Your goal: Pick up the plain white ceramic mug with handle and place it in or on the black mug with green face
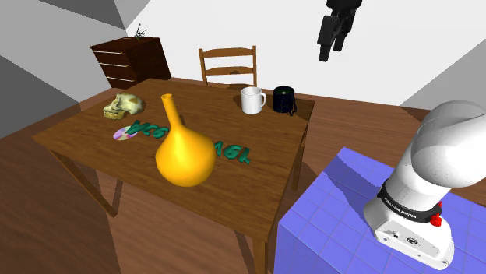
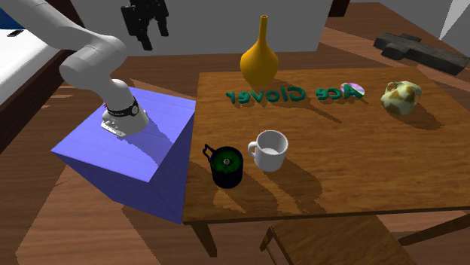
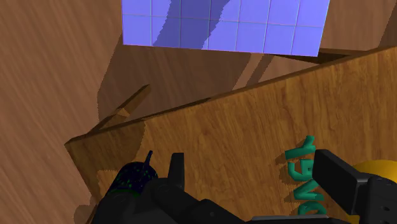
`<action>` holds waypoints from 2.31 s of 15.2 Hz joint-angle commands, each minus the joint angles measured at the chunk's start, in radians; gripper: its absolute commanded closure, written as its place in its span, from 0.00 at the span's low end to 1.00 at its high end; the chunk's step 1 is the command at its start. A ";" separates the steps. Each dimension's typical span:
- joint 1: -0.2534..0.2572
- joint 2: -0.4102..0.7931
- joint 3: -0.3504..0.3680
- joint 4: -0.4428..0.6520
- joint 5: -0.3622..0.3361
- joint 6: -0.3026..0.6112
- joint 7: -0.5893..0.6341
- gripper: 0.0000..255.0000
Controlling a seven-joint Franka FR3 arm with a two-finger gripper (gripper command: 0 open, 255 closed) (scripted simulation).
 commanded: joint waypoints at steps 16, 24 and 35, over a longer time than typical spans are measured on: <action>-0.003 0.529 -0.009 0.140 0.022 0.371 0.056 0.00; -0.006 0.838 -0.017 0.338 0.044 0.473 0.072 0.00; -0.020 1.244 -0.020 0.705 0.078 0.498 0.086 0.00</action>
